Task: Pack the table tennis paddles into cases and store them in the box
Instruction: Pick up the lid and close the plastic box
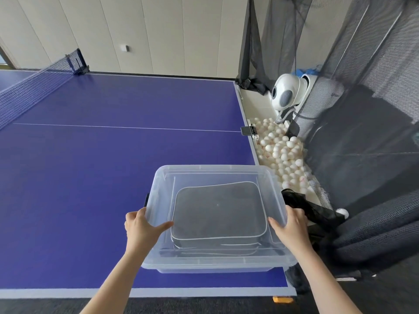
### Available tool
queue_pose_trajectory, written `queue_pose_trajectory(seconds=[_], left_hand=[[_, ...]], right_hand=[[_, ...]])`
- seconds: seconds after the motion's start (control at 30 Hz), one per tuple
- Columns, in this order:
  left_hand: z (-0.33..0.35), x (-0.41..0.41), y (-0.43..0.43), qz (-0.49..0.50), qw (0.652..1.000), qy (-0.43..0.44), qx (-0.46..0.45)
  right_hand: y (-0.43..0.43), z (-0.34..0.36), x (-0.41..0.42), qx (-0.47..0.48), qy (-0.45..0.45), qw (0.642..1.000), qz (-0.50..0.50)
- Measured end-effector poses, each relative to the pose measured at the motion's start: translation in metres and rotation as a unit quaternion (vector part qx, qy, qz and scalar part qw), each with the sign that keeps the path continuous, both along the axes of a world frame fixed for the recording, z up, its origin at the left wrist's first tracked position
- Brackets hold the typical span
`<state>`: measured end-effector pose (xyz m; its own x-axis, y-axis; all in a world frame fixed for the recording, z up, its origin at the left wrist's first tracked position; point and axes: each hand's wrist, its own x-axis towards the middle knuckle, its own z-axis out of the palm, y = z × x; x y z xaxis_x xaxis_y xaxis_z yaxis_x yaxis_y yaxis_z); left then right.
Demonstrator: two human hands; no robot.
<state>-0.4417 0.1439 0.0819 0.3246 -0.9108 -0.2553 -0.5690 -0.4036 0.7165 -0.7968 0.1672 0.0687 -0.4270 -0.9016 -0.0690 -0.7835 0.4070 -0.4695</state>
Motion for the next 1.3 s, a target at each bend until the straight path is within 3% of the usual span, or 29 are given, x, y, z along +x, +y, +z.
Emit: queue_pose_trajectory(seconds=[0.53,0.73,0.9,1.03,1.17,1.3], left_hand=[[0.001,0.004,-0.001,-0.051,0.998,-0.048,0.010],[-0.008,0.002,0.005,-0.004,0.998,-0.066,0.010],[-0.014,0.004,0.005,0.049,0.998,-0.002,0.039],[-0.019,0.008,0.001,0.076,0.991,0.073,0.083],[-0.022,0.010,-0.001,0.094,0.983,0.097,0.122],[-0.020,0.009,0.001,0.093,0.988,0.083,0.090]], right_hand=[[-0.004,-0.003,0.002,0.015,0.005,1.000,0.010],[-0.002,-0.004,0.003,0.021,-0.026,0.999,-0.013],[-0.001,-0.007,-0.001,0.027,-0.047,0.996,-0.065],[-0.004,-0.012,-0.008,0.042,-0.142,0.981,-0.124],[-0.005,-0.021,-0.014,0.054,-0.289,0.937,-0.189],[-0.004,-0.023,-0.014,0.029,-0.266,0.944,-0.192]])
